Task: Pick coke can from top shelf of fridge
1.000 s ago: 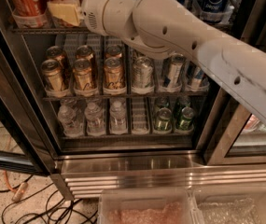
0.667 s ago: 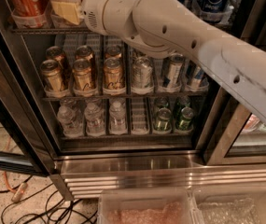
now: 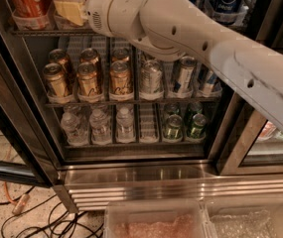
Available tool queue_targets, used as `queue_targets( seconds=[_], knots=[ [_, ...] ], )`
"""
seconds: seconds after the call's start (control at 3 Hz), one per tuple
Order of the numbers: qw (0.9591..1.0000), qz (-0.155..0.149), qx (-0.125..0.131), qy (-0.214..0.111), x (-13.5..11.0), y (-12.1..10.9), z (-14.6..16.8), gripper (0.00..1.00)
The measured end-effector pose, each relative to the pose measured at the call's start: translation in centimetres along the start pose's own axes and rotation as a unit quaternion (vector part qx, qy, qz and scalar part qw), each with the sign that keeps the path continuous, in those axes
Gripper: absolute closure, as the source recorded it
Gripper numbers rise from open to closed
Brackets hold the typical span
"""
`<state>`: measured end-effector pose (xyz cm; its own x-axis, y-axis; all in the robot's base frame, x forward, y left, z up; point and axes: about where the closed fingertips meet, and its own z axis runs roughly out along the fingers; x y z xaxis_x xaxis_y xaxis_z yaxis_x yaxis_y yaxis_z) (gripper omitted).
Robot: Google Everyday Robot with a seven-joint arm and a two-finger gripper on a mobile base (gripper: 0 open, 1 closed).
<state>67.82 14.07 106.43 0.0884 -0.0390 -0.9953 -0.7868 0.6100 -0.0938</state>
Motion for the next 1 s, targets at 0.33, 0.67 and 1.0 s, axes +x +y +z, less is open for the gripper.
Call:
queue_targets(
  seconds=[0.33, 0.67, 1.0],
  knots=[
    [1.0, -0.001, -0.001, 0.0, 0.0, 0.1, 0.1, 1.0],
    [0.9999, -0.015, -0.004, -0.007, -1.1, 0.4, 0.1, 1.0],
    [0.9995, -0.027, -0.006, -0.013, -2.0, 0.6, 0.1, 1.0]
  ],
)
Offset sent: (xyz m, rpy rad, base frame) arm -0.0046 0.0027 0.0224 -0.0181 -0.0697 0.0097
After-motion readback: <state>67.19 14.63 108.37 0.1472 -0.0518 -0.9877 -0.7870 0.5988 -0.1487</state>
